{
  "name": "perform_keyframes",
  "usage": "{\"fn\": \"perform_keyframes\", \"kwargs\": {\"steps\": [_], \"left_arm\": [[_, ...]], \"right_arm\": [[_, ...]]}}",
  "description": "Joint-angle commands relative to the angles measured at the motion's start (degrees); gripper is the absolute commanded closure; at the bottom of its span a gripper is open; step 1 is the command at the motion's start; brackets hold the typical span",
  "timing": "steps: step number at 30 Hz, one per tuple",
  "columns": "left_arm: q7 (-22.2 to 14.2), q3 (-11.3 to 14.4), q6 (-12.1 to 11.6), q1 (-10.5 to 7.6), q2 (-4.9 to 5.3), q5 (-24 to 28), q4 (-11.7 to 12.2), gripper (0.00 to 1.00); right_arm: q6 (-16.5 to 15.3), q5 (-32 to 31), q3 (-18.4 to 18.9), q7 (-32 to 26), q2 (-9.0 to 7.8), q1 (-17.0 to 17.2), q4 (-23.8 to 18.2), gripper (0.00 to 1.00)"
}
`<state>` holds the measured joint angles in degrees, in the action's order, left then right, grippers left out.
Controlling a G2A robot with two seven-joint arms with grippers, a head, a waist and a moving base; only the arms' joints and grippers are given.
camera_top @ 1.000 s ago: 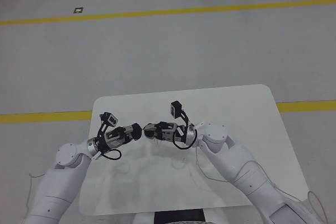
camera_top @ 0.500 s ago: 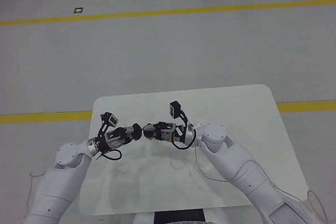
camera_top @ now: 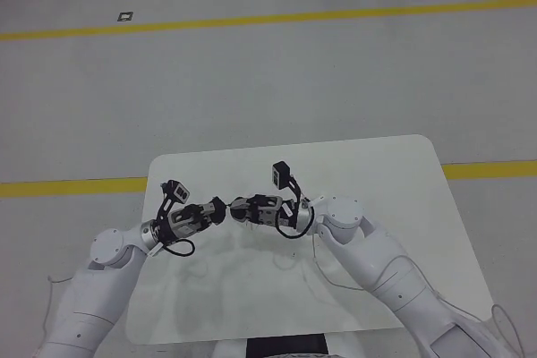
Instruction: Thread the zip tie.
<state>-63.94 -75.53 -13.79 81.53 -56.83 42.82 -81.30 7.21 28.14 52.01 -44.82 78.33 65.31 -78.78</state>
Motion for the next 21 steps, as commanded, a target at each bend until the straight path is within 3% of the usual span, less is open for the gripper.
{"fn": "perform_keyframes", "kwargs": {"steps": [1, 6, 7, 8, 16, 21], "left_arm": [[0.0, 0.0, 0.0, -0.02, 0.01, 0.0, 0.0, 1.0], [-0.2, -0.2, -0.3, 0.16, 0.1, 0.1, 0.0, 1.0], [-0.2, -0.3, -0.3, 0.2, 0.13, 0.1, 0.0, 1.0], [-0.2, -0.4, -0.4, 0.26, 0.17, 0.1, 0.0, 1.0], [-0.8, -2.1, -1.0, 1.02, 0.62, -0.6, 0.3, 1.0], [-1.3, -2.2, -0.9, 1.01, 0.59, 1.0, -0.8, 1.0]], "right_arm": [[-0.1, 0.0, 0.0, -0.2, -0.03, 0.1, -0.1, 1.0], [-0.2, 0.3, 0.1, -0.2, -0.07, 0.2, -0.3, 1.0], [-0.2, 0.4, 0.2, -0.1, -0.09, 0.3, -0.4, 0.59], [-0.2, 0.6, 0.5, 0.3, -0.14, 0.5, -0.3, 0.0], [-0.4, 0.0, 2.8, 2.1, -0.86, 2.4, -1.5, 0.0], [-0.4, 0.0, 2.8, 2.1, -0.86, 2.4, -1.5, 0.0]]}}
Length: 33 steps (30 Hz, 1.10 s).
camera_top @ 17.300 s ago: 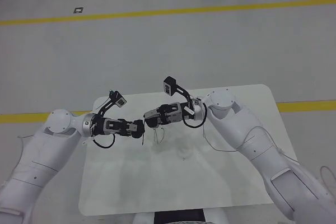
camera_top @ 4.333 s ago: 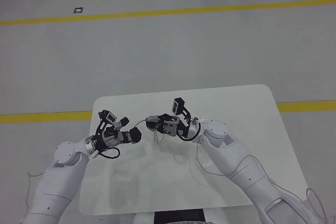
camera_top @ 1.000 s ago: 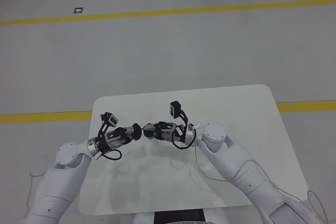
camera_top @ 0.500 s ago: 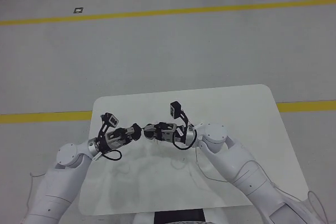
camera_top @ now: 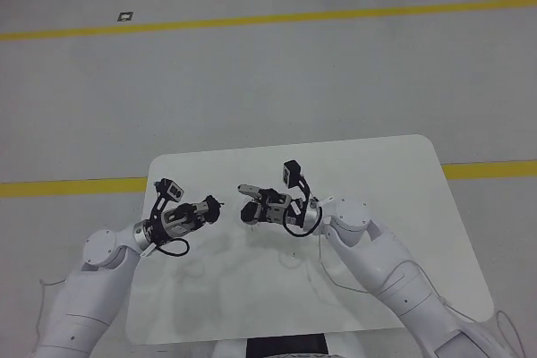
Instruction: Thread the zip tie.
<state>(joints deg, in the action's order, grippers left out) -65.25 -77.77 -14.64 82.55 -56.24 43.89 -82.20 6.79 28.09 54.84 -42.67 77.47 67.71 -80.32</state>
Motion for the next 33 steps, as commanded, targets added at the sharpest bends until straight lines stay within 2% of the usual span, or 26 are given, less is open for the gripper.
{"fn": "perform_keyframes", "kwargs": {"steps": [1, 5, 7, 9, 13, 17, 22, 25, 30, 31, 33], "left_arm": [[0.0, 0.0, 0.0, 0.0, 0.0, -0.1, 0.1, 1.0], [0.6, -0.1, 0.0, -0.02, -0.01, -0.1, 0.2, 1.0], [2.8, -0.6, -1.9, 0.03, -0.21, 1.8, 0.7, 1.0], [1.7, -1.8, -4.8, 0.45, -0.33, 5.6, 2.2, 1.0], [-2.1, -6.0, -4.8, 1.48, -0.89, 7.7, 2.9, 1.0], [-4.5, -10.1, -4.8, 2.07, -2.42, 3.9, 3.6, 1.0], [-5.0, -14.4, -4.8, 1.83, -5.61, 2.2, 4.5, 1.0], [-5.8, -15.9, -4.8, 1.75, -7.36, 1.9, 4.4, 1.0], [-5.8, -15.9, -4.8, 1.75, -7.36, 1.9, 4.4, 1.0], [-5.8, -15.9, -4.8, 1.75, -7.36, 1.9, 4.4, 1.0], [-5.8, -15.9, -4.8, 1.75, -7.36, 1.9, 4.4, 1.0]], "right_arm": [[0.0, 0.0, 0.0, 0.0, 0.0, 0.0, 0.0, 0.0], [0.0, 0.0, 0.0, 0.0, 0.0, 0.0, 0.0, 0.0], [0.0, 0.0, 0.0, 0.0, 0.0, 0.0, 0.0, 0.0], [0.0, 0.0, 0.0, 0.0, 0.0, 0.0, 0.0, 0.0], [0.0, 0.0, 0.0, 0.0, 0.0, 0.0, 0.0, 0.0], [0.0, 0.0, 0.0, 0.0, 0.0, 0.0, 0.0, 0.0], [0.0, 0.0, 0.0, 0.0, 0.0, 0.0, 0.0, 0.0], [0.0, 0.0, 0.0, 0.0, 0.0, 0.0, 0.0, 0.0], [0.0, 0.0, 0.0, 0.0, 0.0, 0.0, 0.0, 0.0], [0.0, -1.7, -0.3, 0.7, -0.05, -0.1, -0.9, 0.0], [2.2, -6.3, -1.0, 0.9, -0.32, -1.1, -2.5, 0.0]]}}
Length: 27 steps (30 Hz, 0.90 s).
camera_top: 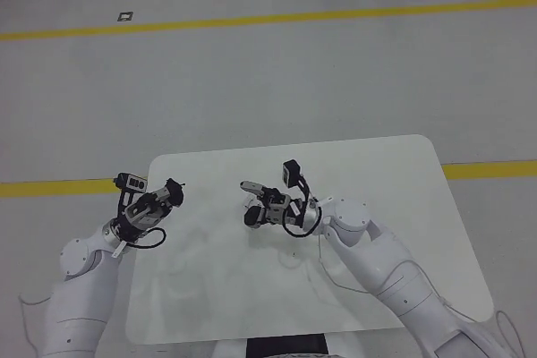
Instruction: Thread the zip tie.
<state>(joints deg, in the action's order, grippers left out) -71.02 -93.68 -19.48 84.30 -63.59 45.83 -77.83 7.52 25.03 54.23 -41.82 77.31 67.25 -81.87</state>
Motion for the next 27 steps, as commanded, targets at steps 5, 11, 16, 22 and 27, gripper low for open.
{"fn": "perform_keyframes", "kwargs": {"steps": [5, 11, 16, 22, 27], "left_arm": [[0.0, 0.0, 0.0, 0.0, 0.0, 0.0, 0.0, 1.0], [0.0, 0.0, 0.0, 0.0, 0.0, 0.0, 0.0, 1.0], [0.0, 0.0, 0.0, 0.0, 0.0, 0.0, 0.0, 1.0], [0.0, 0.0, 0.0, 0.0, 0.0, 0.0, 0.0, 1.0], [0.0, 0.0, 0.0, 0.0, 0.0, 0.0, 0.0, 1.0]], "right_arm": [[11.5, -13.0, -2.8, 0.6, -0.46, -4.5, -4.7, 0.0], [12.0, -19.5, -9.1, -2.5, 0.03, -8.9, -1.3, 0.0], [12.0, -19.5, -9.1, -2.5, 0.03, -8.9, -1.3, 0.0], [12.0, -23.5, -11.1, -0.9, 0.51, -11.3, -0.4, 0.0], [12.0, -24.1, -14.8, 1.0, 2.68, -16.7, 7.9, 0.0]]}}
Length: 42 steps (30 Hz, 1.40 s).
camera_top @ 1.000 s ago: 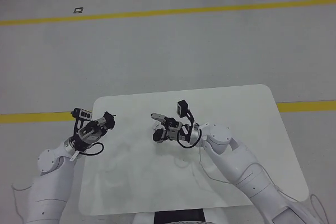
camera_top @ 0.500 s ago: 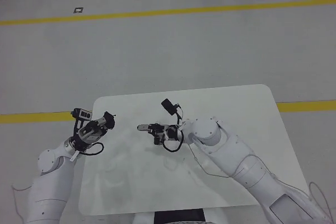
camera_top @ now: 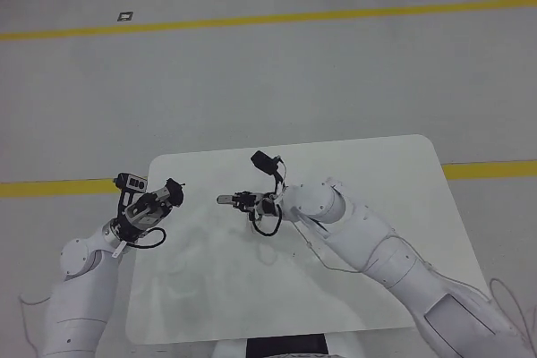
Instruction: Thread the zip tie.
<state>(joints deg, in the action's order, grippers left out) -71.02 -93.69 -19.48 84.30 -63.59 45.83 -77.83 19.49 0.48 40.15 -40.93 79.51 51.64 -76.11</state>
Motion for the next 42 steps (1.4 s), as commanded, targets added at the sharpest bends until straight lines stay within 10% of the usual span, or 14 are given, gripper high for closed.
{"fn": "perform_keyframes", "kwargs": {"steps": [1, 16, 27, 42], "left_arm": [[0.0, 0.0, 0.0, 0.0, 0.0, 0.0, 0.0, 1.0], [0.0, 0.0, 0.0, 0.0, 0.0, 0.0, 0.0, 1.0], [0.0, 0.0, 0.0, 0.0, 0.0, 0.0, 0.0, 1.0], [0.0, 0.0, 0.0, 0.0, 0.0, 0.0, 0.0, 1.0]], "right_arm": [[0.0, 0.9, -1.5, 0.0, 0.98, -2.0, 3.6, 0.0], [0.0, 0.2, -5.2, 0.0, 2.93, -4.9, 8.6, 0.0], [0.0, 3.4, -10.9, 3.2, 9.01, -10.7, 23.5, 0.0], [0.0, 0.4, -11.9, 5.0, 10.26, -11.1, 26.6, 0.0]]}}
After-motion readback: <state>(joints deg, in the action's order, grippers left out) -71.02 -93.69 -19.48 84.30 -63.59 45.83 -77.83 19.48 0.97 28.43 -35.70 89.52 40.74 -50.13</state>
